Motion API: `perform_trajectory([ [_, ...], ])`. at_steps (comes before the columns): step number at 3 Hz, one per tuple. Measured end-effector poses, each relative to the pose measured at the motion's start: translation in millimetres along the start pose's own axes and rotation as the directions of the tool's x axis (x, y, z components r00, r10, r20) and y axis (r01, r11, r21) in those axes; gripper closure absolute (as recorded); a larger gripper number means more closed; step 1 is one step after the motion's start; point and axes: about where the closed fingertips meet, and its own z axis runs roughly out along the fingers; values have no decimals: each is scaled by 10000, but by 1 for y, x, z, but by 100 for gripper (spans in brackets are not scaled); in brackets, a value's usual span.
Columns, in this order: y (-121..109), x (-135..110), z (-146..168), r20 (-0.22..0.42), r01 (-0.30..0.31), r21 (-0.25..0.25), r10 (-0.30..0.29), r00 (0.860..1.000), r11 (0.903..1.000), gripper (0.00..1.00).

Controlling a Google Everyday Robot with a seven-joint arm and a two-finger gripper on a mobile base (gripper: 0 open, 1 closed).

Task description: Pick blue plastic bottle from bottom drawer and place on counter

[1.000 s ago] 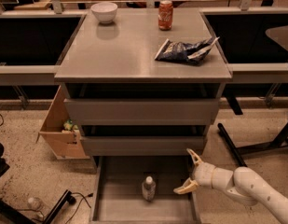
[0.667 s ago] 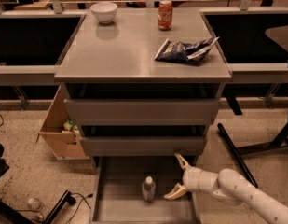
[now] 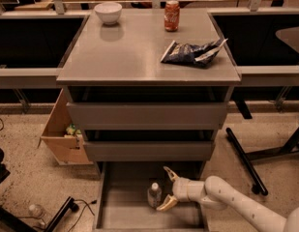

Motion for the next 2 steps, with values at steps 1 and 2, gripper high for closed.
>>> perform_trajectory([
  [1, -5, 22, 29, 70, -190, -270, 192, 9998, 9995, 0],
  [2, -6, 35, 50, 157, -314, -443, 321, 9994, 9985, 0],
])
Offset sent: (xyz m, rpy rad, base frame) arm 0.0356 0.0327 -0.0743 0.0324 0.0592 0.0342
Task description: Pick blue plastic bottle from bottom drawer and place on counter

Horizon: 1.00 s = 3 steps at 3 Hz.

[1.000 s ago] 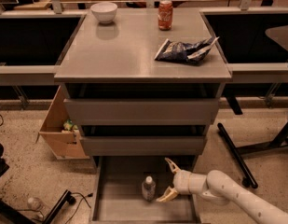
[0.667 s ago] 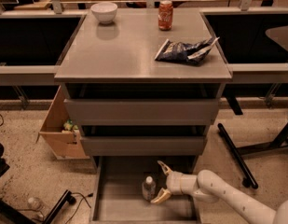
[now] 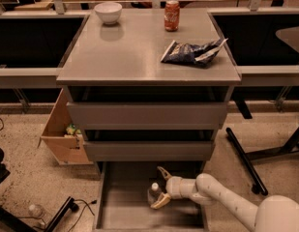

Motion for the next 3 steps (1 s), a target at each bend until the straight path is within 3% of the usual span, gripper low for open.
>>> perform_trajectory([
  [1, 8, 10, 17, 121, -265, -154, 266, 9996, 9995, 15],
  [2, 20, 24, 26, 209, -719, -331, 726, 9971, 9969, 37],
  [3, 22, 25, 27, 217, -749, -344, 757, 9969, 9966, 61],
])
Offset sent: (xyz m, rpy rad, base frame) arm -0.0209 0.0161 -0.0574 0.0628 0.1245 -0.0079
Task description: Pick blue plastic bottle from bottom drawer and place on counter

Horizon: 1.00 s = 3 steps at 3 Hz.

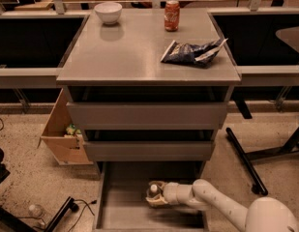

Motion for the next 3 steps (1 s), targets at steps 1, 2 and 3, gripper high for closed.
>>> perform_trajectory([
  [1, 0, 0, 0, 0, 1, -1, -1, 10000, 10000, 85],
  [2, 0, -14, -2, 19, 275, 48, -275, 9996, 9996, 100],
  [3, -22, -80, -58, 88, 1216, 1116, -1233, 9923, 9863, 100],
])
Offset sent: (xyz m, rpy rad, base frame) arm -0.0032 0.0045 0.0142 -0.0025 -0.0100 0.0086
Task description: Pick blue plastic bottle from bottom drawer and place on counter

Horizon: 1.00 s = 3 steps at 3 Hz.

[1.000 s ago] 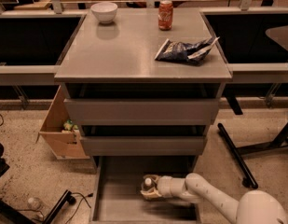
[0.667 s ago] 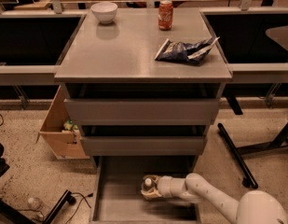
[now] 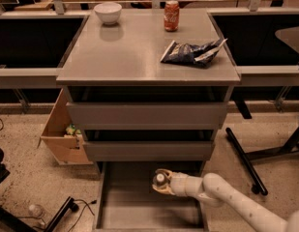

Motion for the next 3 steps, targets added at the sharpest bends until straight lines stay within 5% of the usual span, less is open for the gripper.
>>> perform_trajectory([
  [1, -17, -63, -82, -263, 166, 956, -141, 9996, 9953, 100],
  [2, -1, -132, -129, -441, -345, 1061, 393, 9983, 9938, 100],
  [3, 46, -223, -147, -324, -1060, 408, 1074, 9937, 9935, 100],
])
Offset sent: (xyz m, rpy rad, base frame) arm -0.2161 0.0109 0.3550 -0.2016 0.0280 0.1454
